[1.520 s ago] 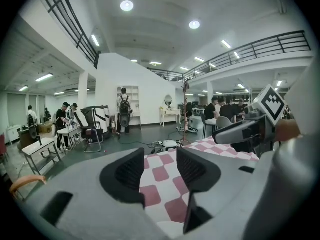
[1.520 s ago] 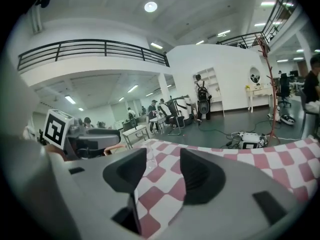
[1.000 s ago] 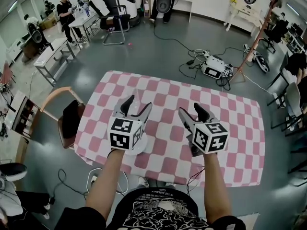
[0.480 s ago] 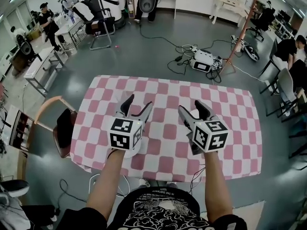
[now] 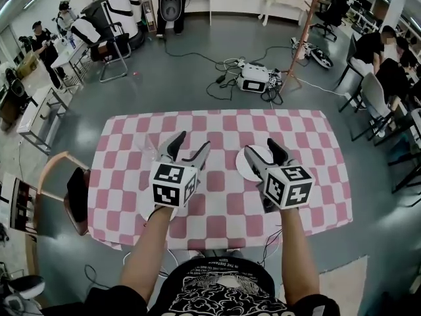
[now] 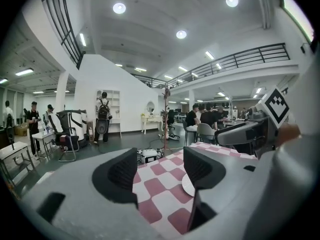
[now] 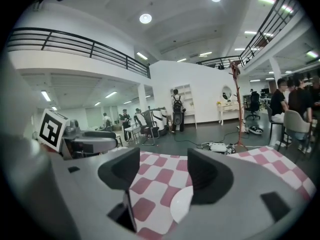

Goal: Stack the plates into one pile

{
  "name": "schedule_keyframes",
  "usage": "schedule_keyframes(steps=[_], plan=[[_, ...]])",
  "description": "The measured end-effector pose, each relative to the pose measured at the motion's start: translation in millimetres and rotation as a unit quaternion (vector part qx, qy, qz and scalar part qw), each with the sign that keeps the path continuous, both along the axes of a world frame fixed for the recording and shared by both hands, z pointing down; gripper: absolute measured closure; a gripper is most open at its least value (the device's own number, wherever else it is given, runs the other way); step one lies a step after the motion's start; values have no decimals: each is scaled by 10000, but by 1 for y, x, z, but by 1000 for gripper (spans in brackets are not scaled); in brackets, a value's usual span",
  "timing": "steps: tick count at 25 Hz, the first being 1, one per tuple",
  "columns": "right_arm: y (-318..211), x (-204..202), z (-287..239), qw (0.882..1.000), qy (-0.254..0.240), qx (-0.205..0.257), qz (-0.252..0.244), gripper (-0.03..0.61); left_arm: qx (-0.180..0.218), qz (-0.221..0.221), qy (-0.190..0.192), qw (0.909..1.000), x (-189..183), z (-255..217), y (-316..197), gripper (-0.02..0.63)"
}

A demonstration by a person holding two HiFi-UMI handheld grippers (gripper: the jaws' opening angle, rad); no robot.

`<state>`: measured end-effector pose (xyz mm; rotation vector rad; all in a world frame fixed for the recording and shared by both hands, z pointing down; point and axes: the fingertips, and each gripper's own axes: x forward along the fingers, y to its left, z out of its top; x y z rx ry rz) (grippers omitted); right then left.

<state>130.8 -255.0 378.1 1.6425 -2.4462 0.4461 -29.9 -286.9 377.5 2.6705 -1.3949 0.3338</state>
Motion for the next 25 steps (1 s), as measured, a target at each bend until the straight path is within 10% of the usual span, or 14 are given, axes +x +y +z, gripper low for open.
schedule_keyframes(steps=[25], plan=[[-5,95,60,9958,-120,-904,30,276,-772,601,214,9950,115,57,-21,316]])
